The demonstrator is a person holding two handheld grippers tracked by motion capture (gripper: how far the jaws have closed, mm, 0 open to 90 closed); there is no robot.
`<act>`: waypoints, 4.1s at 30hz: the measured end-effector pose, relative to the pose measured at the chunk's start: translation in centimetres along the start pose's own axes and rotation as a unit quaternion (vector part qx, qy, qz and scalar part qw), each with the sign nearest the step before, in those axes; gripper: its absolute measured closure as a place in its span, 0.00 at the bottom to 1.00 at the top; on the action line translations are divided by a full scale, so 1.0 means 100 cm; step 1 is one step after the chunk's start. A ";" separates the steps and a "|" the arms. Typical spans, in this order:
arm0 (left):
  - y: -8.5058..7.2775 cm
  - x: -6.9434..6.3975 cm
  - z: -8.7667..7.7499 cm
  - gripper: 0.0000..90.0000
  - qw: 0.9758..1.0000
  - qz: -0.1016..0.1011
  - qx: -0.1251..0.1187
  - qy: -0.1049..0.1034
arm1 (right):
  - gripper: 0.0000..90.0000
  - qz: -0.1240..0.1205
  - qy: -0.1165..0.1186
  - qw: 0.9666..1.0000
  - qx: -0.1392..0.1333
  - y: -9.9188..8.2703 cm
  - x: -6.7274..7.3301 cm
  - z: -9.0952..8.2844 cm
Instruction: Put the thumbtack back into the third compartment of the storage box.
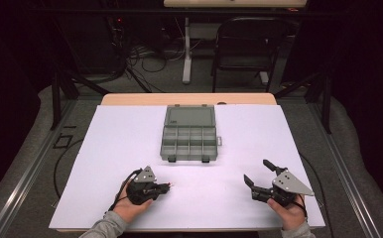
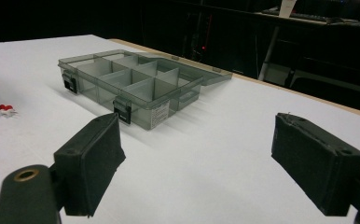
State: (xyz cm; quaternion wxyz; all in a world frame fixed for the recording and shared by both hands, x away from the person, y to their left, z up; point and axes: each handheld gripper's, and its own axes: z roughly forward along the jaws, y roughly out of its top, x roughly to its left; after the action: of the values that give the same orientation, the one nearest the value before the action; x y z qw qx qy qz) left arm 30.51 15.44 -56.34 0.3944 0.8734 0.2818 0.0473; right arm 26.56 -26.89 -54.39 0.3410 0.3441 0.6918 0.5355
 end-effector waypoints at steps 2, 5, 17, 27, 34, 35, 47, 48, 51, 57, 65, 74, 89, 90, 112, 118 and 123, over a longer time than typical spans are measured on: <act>0.001 0.000 -0.002 0.95 1.000 -0.004 -0.006 -0.004 | 0.17 0.001 0.000 1.000 -0.001 0.000 0.000 0.000; 0.002 -0.001 -0.004 0.95 1.000 -0.008 -0.011 -0.006 | 0.17 0.001 0.000 1.000 0.000 0.000 0.000 0.000; 0.005 0.009 -0.024 0.95 0.998 -0.041 -0.052 0.009 | 0.17 -0.001 0.001 1.000 0.001 -0.001 -0.001 0.000; 0.003 0.019 -0.034 0.95 0.993 -0.092 -0.067 0.028 | 0.17 0.000 -0.001 1.000 0.004 -0.001 -0.002 0.001; 0.002 0.027 -0.039 0.95 0.989 -0.115 -0.070 0.057 | 0.17 -0.001 -0.001 1.000 0.005 -0.001 -0.002 0.000; 0.002 0.027 -0.039 0.95 0.989 -0.117 -0.070 0.059 | 0.17 -0.001 -0.001 1.000 0.006 -0.001 -0.002 0.001; 0.011 0.048 -0.046 0.95 0.982 -0.155 -0.077 0.080 | 0.17 -0.001 -0.002 1.000 0.011 -0.002 -0.002 0.002; 0.013 0.050 -0.047 0.95 0.981 -0.158 -0.078 0.082 | 0.17 -0.002 -0.002 1.000 0.011 -0.002 -0.002 0.002; 0.022 0.056 -0.051 0.95 0.980 -0.161 -0.081 0.083 | 0.17 -0.001 -0.001 1.000 0.009 -0.002 -0.001 0.001; 0.045 0.062 -0.059 0.95 0.981 -0.153 -0.077 0.088 | 0.17 0.004 -0.001 1.000 0.007 -0.002 -0.001 0.001; 0.077 0.071 -0.064 0.95 0.983 -0.141 -0.071 0.097 | 0.17 0.007 -0.002 1.000 0.005 -0.002 -0.001 0.001; 0.110 0.079 -0.052 0.95 0.985 -0.131 -0.058 0.099 | 0.17 0.008 -0.002 1.000 0.005 -0.002 -0.001 0.001; 0.147 0.082 -0.017 0.95 0.986 -0.126 -0.049 0.099 | 0.17 0.004 -0.002 1.000 0.009 -0.002 -0.002 0.002; 0.148 0.082 -0.015 0.95 0.986 -0.127 -0.049 0.099 | 0.17 0.005 -0.001 1.000 0.007 -0.002 -0.002 0.002; 0.164 0.083 0.046 0.95 0.986 -0.133 -0.030 0.098 | 0.17 0.000 0.002 1.000 0.009 -0.002 -0.002 0.003; 0.166 0.079 0.063 0.95 0.987 -0.131 -0.023 0.094 | 0.17 -0.001 0.003 1.000 0.010 -0.002 -0.002 0.003; 0.166 0.076 0.075 0.95 0.987 -0.130 -0.018 0.094 | 0.17 0.000 0.004 1.000 0.010 -0.002 -0.002 0.003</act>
State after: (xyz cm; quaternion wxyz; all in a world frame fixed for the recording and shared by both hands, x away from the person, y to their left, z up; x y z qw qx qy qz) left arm 46.72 5.67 -50.67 0.3849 0.8135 0.4281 0.0823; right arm 26.88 -26.98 -54.66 0.3352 0.3452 0.6983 0.5300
